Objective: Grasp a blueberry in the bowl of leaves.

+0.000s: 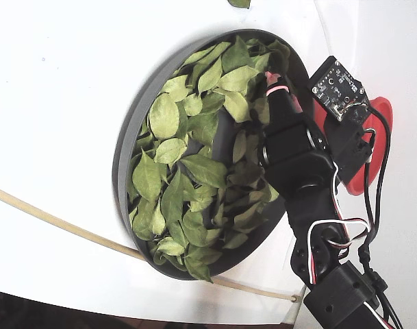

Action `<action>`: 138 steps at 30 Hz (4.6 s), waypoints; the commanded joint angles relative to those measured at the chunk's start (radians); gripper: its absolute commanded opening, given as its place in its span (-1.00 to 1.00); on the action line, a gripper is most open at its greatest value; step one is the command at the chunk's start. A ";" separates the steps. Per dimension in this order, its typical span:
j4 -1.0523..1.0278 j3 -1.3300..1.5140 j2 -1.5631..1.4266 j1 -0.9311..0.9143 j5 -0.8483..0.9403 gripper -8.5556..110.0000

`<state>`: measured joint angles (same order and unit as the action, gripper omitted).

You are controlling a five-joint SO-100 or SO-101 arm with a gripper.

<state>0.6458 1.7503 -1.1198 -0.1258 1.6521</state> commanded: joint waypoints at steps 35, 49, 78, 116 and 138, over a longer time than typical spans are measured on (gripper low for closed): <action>-0.028 -0.034 -0.084 -0.003 0.048 -0.59; -0.072 0.018 -0.155 -0.015 0.048 -0.59; -0.100 0.155 -0.255 -0.048 0.081 -0.59; -0.149 0.138 -0.186 -0.066 0.054 -0.58; -0.172 0.118 -0.141 -0.061 0.028 -0.57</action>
<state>0.4755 1.9236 -1.2471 -0.1764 1.6828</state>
